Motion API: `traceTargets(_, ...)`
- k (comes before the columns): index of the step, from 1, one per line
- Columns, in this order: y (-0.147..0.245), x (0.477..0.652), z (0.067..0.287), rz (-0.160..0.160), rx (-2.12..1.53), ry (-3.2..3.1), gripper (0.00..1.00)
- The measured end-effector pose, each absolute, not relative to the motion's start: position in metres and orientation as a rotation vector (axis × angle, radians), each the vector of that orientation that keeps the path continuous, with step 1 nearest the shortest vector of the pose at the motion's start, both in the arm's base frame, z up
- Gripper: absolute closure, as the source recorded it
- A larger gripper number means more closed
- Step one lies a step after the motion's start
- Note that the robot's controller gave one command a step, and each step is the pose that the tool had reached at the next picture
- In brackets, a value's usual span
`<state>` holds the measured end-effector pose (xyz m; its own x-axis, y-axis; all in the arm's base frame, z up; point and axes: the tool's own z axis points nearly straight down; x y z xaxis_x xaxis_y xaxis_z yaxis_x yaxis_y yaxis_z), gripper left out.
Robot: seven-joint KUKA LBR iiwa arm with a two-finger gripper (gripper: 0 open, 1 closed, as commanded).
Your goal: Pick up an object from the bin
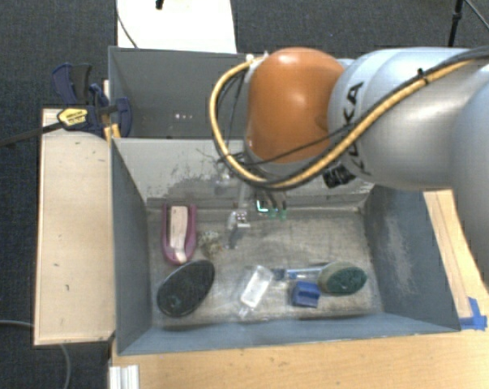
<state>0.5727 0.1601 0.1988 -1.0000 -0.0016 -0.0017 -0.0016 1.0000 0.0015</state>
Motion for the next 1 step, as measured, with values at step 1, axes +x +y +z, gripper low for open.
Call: traceTargets(1,0.2005,0.5284,0.0956,0.008,-0.207,3.121,0.00)
